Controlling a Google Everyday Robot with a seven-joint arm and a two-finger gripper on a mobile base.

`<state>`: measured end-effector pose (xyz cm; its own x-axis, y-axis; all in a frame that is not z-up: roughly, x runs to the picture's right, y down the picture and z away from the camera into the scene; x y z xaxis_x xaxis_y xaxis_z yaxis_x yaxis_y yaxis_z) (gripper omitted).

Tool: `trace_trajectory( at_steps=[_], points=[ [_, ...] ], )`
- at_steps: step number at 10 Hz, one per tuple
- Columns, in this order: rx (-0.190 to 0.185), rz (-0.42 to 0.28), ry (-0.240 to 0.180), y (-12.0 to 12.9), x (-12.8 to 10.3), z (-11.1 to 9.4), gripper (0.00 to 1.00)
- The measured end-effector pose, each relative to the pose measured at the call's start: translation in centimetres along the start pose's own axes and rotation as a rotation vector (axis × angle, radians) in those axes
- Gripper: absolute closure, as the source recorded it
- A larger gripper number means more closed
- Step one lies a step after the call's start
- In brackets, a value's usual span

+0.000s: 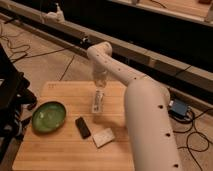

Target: Stand the bottle upright

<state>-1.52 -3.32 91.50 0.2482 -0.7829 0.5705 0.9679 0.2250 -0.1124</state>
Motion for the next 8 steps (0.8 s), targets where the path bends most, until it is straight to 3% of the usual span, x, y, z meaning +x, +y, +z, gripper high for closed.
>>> trace_trajectory(
  at_steps=[2, 4, 8],
  points=[
    [0.031, 0.035, 0.031, -0.6, 0.5, -0.8, 1.00],
    [0.093, 0.041, 0.035, -1.4, 0.2, -1.2, 1.00],
    [0.296, -0.065, -0.015, -3.1, -1.7, -1.6, 1.00]
  ],
)
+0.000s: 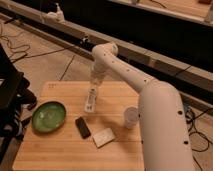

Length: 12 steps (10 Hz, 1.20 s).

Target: Stand the bottle upright

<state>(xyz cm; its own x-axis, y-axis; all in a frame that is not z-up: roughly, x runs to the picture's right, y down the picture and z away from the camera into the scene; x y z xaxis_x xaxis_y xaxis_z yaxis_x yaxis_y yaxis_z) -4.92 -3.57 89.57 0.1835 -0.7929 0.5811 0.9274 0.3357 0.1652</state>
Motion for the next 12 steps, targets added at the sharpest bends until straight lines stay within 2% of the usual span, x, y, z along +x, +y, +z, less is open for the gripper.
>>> trace_trajectory(
  at_steps=[1, 3, 8, 9, 10, 12],
  points=[
    [0.028, -0.022, -0.015, 0.2, -0.3, 0.0, 1.00],
    [0.050, -0.046, -0.047, 1.0, -0.8, 0.0, 1.00],
    [0.051, -0.051, -0.054, 0.9, -1.0, 0.1, 1.00],
    [0.047, -0.052, -0.056, 1.0, -1.0, 0.1, 1.00],
    [0.015, -0.059, -0.059, 1.7, -1.1, 0.3, 1.00],
    [-0.022, -0.060, -0.049, 2.5, -0.6, 0.2, 1.00]
  ],
)
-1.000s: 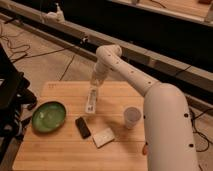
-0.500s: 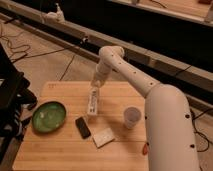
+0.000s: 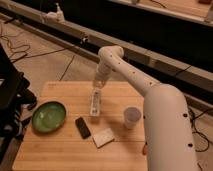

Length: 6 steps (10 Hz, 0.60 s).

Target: Stand the bottle upright

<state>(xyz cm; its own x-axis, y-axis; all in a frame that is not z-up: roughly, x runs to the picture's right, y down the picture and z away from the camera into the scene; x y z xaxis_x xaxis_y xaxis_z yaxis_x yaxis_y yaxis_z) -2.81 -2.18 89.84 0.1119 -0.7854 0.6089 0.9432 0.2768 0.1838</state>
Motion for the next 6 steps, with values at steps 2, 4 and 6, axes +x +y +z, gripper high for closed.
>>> trace_trajectory(
  at_steps=[2, 4, 6],
  points=[
    [-0.021, 0.007, 0.030, 0.3, 1.2, -0.8, 1.00],
    [-0.028, 0.011, 0.067, 0.1, 2.6, -1.8, 1.00],
    [-0.049, 0.004, 0.112, -0.2, 4.1, -3.2, 1.00]
  ],
)
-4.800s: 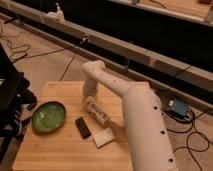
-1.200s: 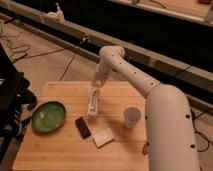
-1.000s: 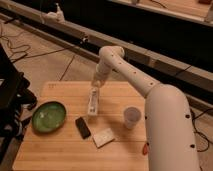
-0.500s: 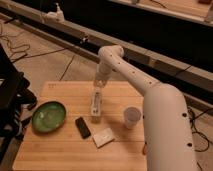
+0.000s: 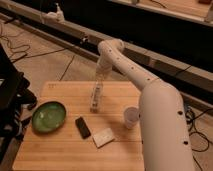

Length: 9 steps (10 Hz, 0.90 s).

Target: Stand the bottle upright

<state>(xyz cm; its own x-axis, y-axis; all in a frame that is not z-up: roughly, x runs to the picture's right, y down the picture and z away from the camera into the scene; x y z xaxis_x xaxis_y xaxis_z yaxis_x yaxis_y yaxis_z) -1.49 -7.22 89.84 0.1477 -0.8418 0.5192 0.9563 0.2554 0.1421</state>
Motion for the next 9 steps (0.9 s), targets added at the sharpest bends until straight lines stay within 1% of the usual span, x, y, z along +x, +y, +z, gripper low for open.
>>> trace_trajectory(
  at_steps=[3, 5, 6, 7, 9],
  points=[
    [-0.036, -0.012, 0.056, -0.4, 1.4, -1.9, 1.00],
    [-0.050, -0.017, 0.088, -0.8, 1.9, -3.0, 1.00],
    [-0.059, -0.019, 0.110, -0.9, 2.2, -3.5, 1.00],
    [-0.067, -0.022, 0.127, -1.0, 2.3, -3.6, 1.00],
    [-0.071, -0.033, 0.148, -1.3, 2.3, -3.3, 1.00]
  ],
)
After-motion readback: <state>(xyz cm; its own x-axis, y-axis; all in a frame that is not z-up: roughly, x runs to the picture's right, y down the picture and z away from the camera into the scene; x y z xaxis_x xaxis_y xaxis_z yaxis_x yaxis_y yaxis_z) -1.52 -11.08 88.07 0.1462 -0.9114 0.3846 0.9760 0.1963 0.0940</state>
